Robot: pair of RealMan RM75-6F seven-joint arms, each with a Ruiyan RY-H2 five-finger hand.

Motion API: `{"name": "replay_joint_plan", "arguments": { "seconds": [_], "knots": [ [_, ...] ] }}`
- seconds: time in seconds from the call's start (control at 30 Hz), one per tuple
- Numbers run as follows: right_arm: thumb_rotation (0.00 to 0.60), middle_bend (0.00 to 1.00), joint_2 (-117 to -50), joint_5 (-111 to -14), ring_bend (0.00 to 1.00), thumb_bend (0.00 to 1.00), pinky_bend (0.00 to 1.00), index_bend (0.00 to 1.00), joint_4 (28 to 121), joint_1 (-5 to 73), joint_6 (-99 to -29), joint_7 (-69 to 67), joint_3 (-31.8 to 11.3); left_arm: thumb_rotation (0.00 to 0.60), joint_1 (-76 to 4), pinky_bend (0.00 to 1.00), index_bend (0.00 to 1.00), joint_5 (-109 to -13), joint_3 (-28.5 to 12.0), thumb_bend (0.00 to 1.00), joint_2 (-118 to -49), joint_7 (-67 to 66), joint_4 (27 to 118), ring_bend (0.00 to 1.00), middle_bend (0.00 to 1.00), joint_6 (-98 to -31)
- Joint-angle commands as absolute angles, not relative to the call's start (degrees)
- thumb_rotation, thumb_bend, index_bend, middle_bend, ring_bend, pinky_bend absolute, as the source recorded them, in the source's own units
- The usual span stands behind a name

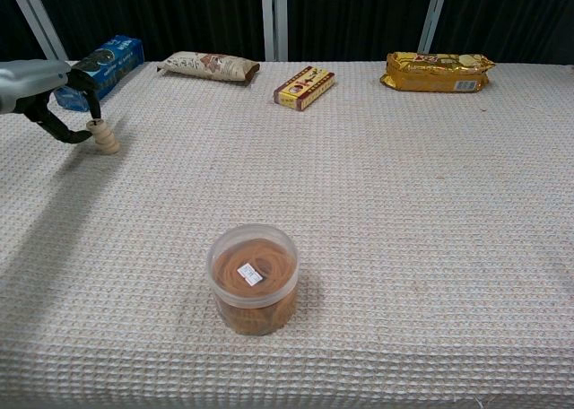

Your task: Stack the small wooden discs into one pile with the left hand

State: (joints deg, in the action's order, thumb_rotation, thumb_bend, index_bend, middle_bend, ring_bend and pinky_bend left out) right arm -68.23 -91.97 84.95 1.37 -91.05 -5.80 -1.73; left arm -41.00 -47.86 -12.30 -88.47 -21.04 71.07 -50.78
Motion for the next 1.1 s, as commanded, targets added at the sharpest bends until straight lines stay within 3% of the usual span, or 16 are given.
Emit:
{"name": "replay_joint_plan", "arguments": {
  "seconds": [0.03, 0.23, 0.43, 0.7, 0.9, 1.1],
  "knots": [
    [0.6, 0.2, -68.22, -91.95, 0.0, 0.22, 0.0, 0.12, 84.96, 1.36, -91.05, -5.81, -1.73, 0.6, -40.87, 0.12, 0.39, -47.83, -12.27, 0.34, -88.29, -20.93, 71.36, 0.07, 0.08, -51.01],
    [0.6, 0.2, -67.79, -91.84, 0.0, 0.22, 0.0, 0.12, 85.08, 1.12, -91.4, -6.0, -1.78, 0.6, -38.18, 0.12, 0.34, -50.33, -12.83, 0.33, -85.01, -17.8, 76.68, 0.07, 0.08, -55.68],
    [0.6, 0.2, -65.57, -91.73, 0.0, 0.22, 0.0, 0.12, 85.92, 0.96, -91.21, -7.66, -1.62, 0.6, -30.34, 0.12, 0.31, -57.42, -12.61, 0.28, -78.14, -8.68, 85.95, 0.07, 0.09, -66.25],
    [0.6, 0.2, -62.79, -92.46, 0.0, 0.22, 0.0, 0.12, 85.75, 1.08, -91.32, -11.57, -1.45, 0.6, -15.43, 0.12, 0.31, -70.75, -4.36, 0.25, -71.21, -1.26, 92.94, 0.07, 0.11, -84.3],
    [0.6, 0.2, -63.89, -94.14, 0.0, 0.22, 0.0, 0.12, 84.8, 1.74, -90.68, -12.38, -0.7, 0.6, -7.62, 0.12, 0.31, -78.18, 2.49, 0.24, -70.64, -3.09, 94.24, 0.07, 0.11, -92.24],
    [0.6, 0.2, -65.07, -95.32, 0.0, 0.22, 0.0, 0.12, 84.86, 2.27, -90.37, -11.61, -0.26, 0.6, -3.34, 0.12, 0.31, -81.74, 4.94, 0.24, -70.78, -4.38, 94.74, 0.07, 0.11, -96.0]
  ]
}}
